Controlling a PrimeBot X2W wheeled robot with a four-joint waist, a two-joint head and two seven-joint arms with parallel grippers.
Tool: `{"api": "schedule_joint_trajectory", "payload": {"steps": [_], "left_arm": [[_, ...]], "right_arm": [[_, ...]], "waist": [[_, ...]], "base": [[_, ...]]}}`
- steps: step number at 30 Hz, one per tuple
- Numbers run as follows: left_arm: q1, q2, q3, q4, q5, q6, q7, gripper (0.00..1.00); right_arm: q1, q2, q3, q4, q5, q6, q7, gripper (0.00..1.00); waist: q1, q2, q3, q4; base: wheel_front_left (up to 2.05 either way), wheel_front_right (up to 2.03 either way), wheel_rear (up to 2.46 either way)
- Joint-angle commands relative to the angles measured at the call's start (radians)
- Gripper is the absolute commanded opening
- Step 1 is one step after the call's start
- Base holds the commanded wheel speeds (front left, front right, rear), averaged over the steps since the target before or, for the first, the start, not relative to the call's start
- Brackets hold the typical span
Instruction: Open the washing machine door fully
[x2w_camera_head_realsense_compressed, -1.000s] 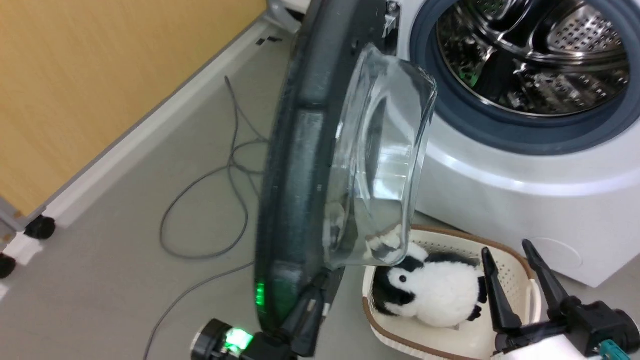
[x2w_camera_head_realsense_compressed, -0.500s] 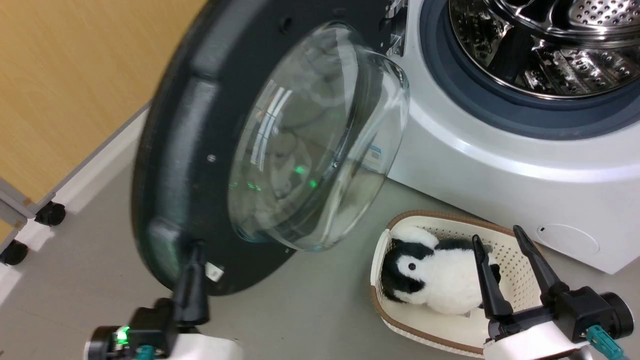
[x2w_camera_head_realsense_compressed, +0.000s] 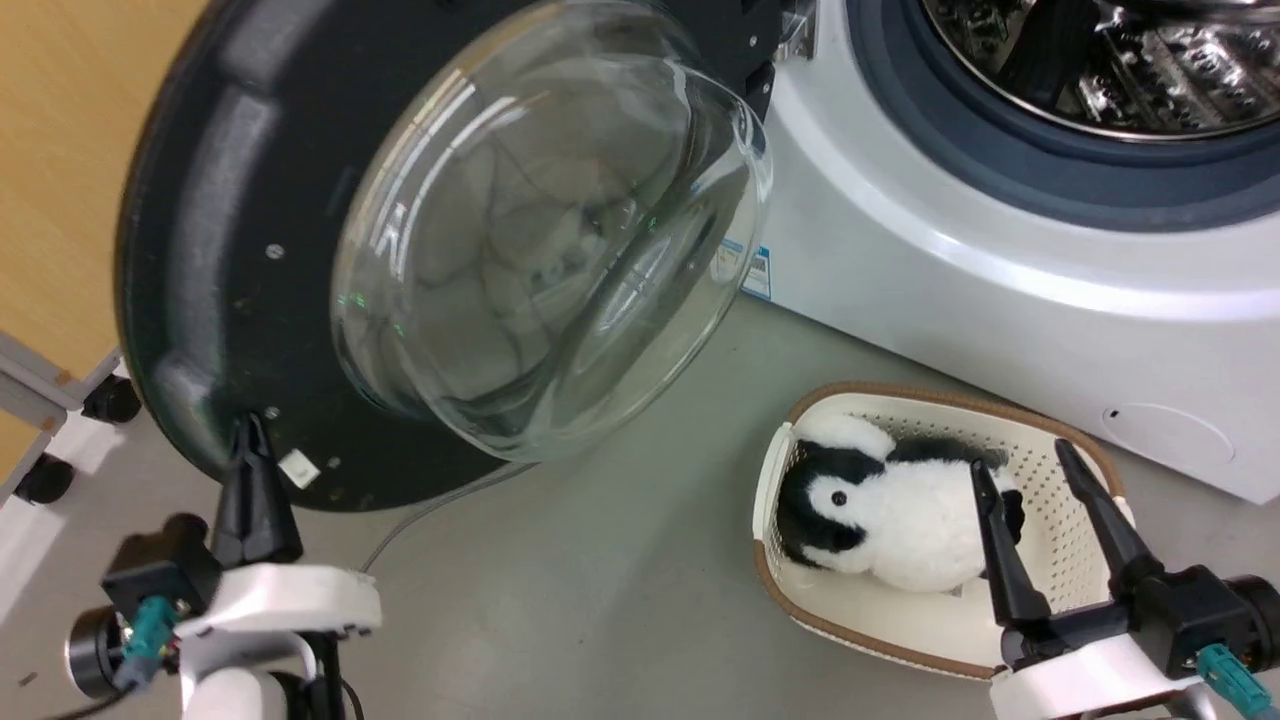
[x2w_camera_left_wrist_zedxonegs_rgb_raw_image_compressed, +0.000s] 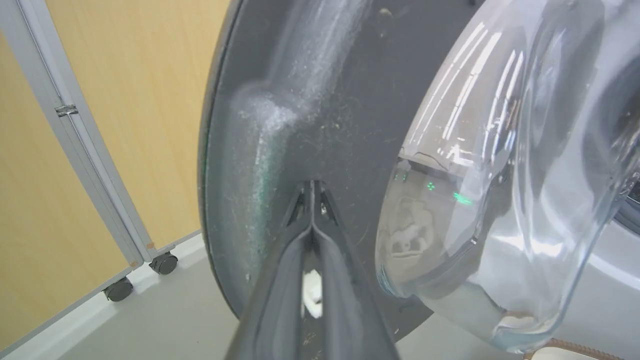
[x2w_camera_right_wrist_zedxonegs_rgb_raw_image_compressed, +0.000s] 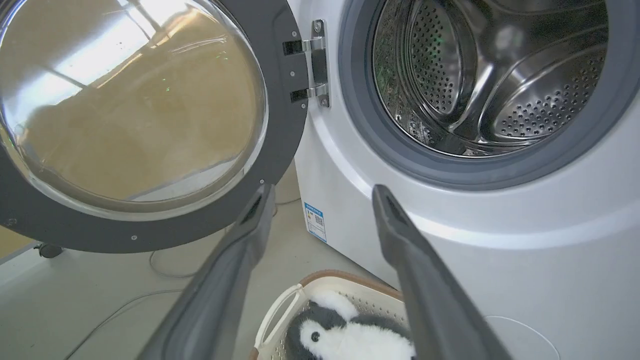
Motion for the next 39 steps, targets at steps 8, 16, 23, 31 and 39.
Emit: {"api": "schedule_joint_trajectory", "payload": {"steps": [8,16,23,31,39], "left_arm": [[-0.113,-0.005,0.144,0.097,0.002,-0.041,-0.004,0.0],[-0.218,0.003,0.244,0.165,0.038,-0.084,-0.004,0.0],[-0.312,0.044,0.319,0.262,0.053,-0.107,-0.004,0.0],[-0.368,0.081,0.394,0.329,0.066,-0.11,-0.004,0.0],[-0.401,0.095,0.425,0.374,0.089,-0.119,-0.004,0.0]], "right_arm": [[-0.021,-0.022,-0.016,-0.021,-0.018,0.001,-0.004,1.0],[-0.049,-0.047,-0.013,-0.024,-0.018,0.001,-0.004,1.0],[-0.081,-0.057,0.0,-0.016,-0.015,0.001,-0.004,1.0],[-0.097,-0.061,-0.003,-0.013,-0.013,0.001,-0.004,1.0],[-0.107,-0.062,-0.002,-0.013,-0.013,0.001,-0.004,1.0]], "waist": [[-0.0001,0.0,0.057,-0.026],[-0.0001,0.0,0.109,-0.061],[-0.0001,0.0,0.141,-0.093],[-0.0001,0.0,0.163,-0.124],[-0.0001,0.0,0.168,-0.139]], "base": [[0.0,0.0,0.0],[0.0,0.0,0.0],[0.0,0.0,0.0],[0.0,0.0,0.0],[0.0,0.0,0.0]]}}
